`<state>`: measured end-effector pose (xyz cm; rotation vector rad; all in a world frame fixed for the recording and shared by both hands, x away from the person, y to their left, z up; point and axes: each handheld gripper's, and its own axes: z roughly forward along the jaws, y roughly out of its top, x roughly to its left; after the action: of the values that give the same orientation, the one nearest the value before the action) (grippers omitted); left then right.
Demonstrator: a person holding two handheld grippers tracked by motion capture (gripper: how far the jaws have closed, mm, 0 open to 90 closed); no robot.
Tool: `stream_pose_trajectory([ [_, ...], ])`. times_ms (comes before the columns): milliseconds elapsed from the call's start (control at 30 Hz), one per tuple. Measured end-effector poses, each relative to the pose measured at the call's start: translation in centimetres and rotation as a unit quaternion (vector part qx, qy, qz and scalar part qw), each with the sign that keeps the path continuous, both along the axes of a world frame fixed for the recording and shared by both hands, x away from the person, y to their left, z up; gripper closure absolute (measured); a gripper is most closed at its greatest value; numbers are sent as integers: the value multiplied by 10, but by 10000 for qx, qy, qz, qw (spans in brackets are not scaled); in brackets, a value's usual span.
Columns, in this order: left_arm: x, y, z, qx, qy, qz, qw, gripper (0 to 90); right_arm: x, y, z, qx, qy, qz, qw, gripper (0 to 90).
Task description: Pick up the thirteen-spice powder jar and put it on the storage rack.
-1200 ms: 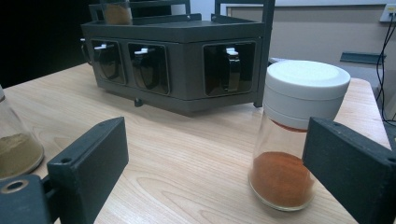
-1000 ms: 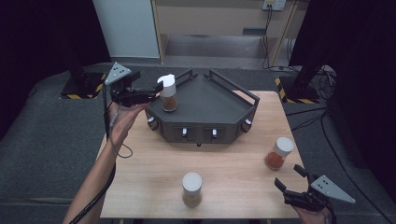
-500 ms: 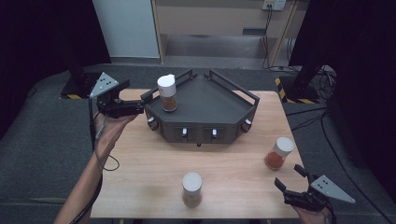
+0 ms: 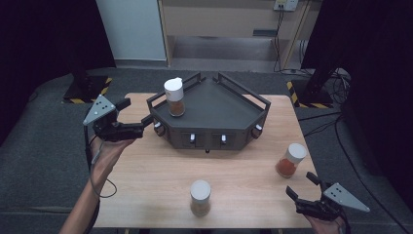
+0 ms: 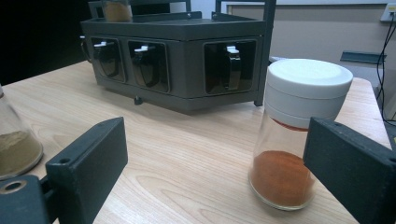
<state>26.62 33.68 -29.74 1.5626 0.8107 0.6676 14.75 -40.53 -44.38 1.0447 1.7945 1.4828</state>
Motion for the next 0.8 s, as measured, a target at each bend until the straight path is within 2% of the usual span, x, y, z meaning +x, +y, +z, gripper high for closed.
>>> stream_pose_trajectory([
  [200, -12, 2, -12, 53, -44, -72, 10000, 24, 0, 0, 0, 2, -1, 10, 10000, 65],
  [433, -27, 9, -34, -47, -14, -208, 9998, 25, -1, 2, 2, -43, -8, 18, 10000, 65],
  [600, -34, 8, -43, 40, -26, -153, 9999, 25, 0, 2, 1, -31, 8, 22, 10000, 65],
  [800, -46, 10, -62, -51, -25, -124, 9999, 26, -1, 1, 1, -32, -16, 11, 10000, 65],
])
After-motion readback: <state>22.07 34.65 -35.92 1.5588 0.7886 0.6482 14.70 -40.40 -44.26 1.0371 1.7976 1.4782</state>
